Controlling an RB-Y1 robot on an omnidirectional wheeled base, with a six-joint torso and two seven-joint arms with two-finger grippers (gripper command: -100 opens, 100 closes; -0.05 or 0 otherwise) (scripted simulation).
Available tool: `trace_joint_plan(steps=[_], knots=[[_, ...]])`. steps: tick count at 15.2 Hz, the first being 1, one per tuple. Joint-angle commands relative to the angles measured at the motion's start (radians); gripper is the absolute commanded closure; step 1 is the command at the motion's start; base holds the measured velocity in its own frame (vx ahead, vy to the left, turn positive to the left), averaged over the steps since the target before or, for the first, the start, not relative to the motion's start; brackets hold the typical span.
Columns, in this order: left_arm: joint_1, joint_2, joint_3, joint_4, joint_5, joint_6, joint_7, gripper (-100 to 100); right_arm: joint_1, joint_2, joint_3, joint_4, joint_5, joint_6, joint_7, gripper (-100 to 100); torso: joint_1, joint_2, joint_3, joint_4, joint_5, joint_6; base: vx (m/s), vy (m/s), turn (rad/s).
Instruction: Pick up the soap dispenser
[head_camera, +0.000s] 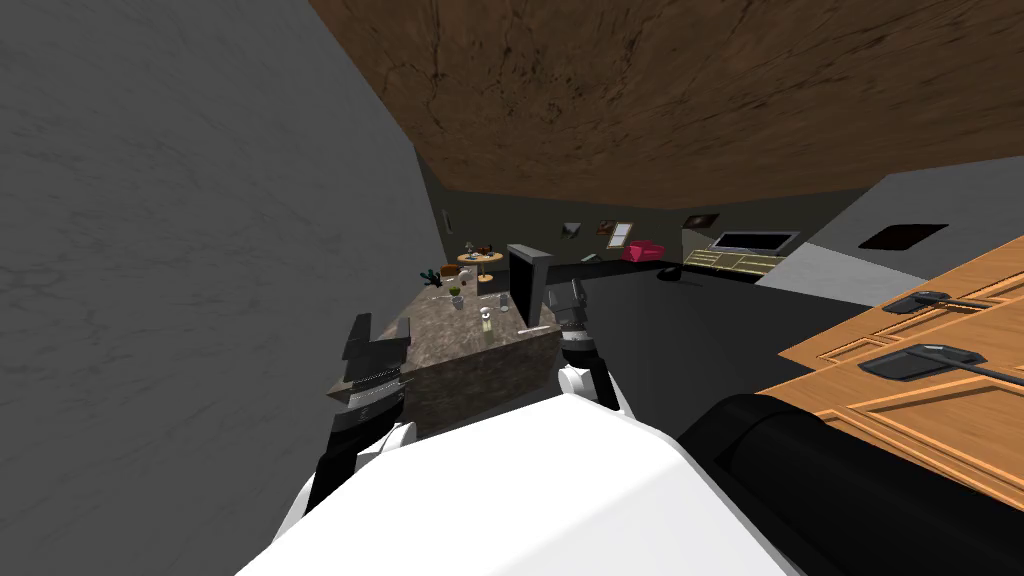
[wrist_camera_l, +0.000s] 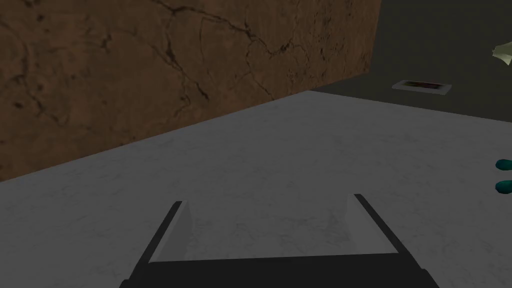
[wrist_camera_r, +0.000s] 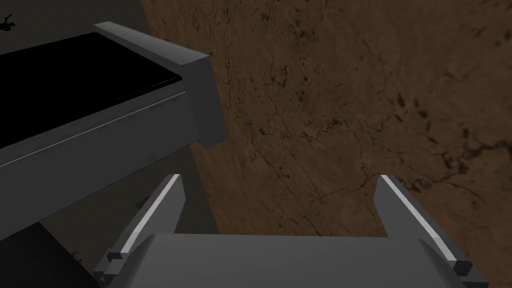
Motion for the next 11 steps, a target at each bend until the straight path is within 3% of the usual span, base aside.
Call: trace_joint_plan(steps=[1, 11], knots=[[-0.004, 0.041, -0.008, 0.006, -0.002, 0.002, 0.006, -100, 0.000, 0.000, 0.000, 0.000, 0.000, 0.000, 0.000, 0, 0.000, 0.000, 0.000, 0.000, 0.000, 0.000, 0.000, -0.008, -0.012], [-0.035, 0.239, -0.074, 0.054, -0.016, 0.014, 0.059, -100, 0.000, 0.000, 0.000, 0.000, 0.000, 0.000, 0.000, 0, -0.005, 0.000, 0.000, 0.000, -0.001, 0.000, 0.000, -0.049, -0.028]])
